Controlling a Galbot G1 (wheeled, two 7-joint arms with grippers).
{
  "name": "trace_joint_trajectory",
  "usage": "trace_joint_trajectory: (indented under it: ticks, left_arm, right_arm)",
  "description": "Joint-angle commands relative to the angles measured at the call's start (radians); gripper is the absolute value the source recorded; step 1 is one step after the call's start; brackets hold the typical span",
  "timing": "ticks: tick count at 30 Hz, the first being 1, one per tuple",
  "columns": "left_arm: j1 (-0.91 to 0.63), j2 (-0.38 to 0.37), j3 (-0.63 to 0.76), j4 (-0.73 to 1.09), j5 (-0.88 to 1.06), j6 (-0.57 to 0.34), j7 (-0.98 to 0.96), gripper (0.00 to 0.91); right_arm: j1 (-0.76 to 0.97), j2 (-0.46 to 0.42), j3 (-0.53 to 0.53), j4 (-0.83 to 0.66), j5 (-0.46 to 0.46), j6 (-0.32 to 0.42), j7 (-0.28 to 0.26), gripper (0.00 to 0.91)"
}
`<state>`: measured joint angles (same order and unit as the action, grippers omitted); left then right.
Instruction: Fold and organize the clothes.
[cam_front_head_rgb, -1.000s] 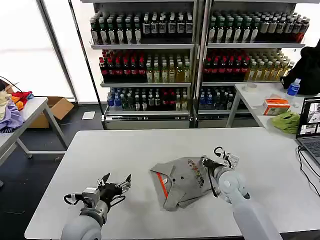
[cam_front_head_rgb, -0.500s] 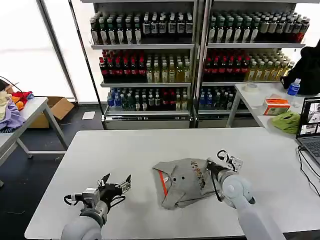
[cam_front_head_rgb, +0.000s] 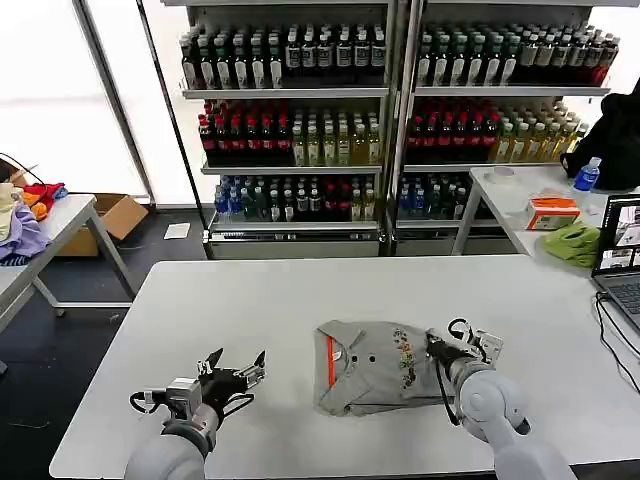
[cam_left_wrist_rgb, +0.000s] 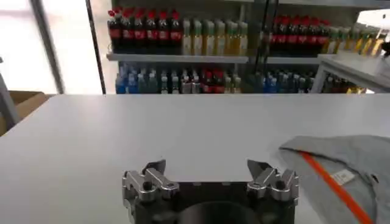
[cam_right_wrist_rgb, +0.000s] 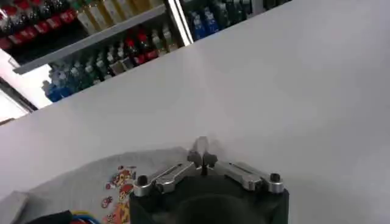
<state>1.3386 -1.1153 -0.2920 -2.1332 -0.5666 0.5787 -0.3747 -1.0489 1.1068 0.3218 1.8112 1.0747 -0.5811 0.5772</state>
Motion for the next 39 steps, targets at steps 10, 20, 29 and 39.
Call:
trace_joint_trajectory:
  ticks: [10,20,29,39]
  left_arm:
    - [0.018,-0.012,-0.011,-0.013,0.006,0.000,-0.001,0.907]
    - [0.033,-0.014,-0.021,-0.019,0.008,-0.001,-0.001,0.907]
    - [0.030,-0.007,-0.019,-0.016,0.007,0.000,0.000,0.907]
    - [0.012,-0.004,-0.037,-0.024,0.016,-0.003,0.003,0.907]
  right_arm:
    - [-0.142,-0.107,0.034,0.335,-0.093,-0.002,-0.032,0.907]
    - [-0.186,-0.054,-0.061,0.245,-0.100,-0.001,-0.019,0.907]
    - [-0.172,-0.043,-0.042,0.197,-0.049,-0.002,0.005,0.907]
    - [-0.182,-0.038,0.049,0.265,-0.024,0.000,-0.018,0.907]
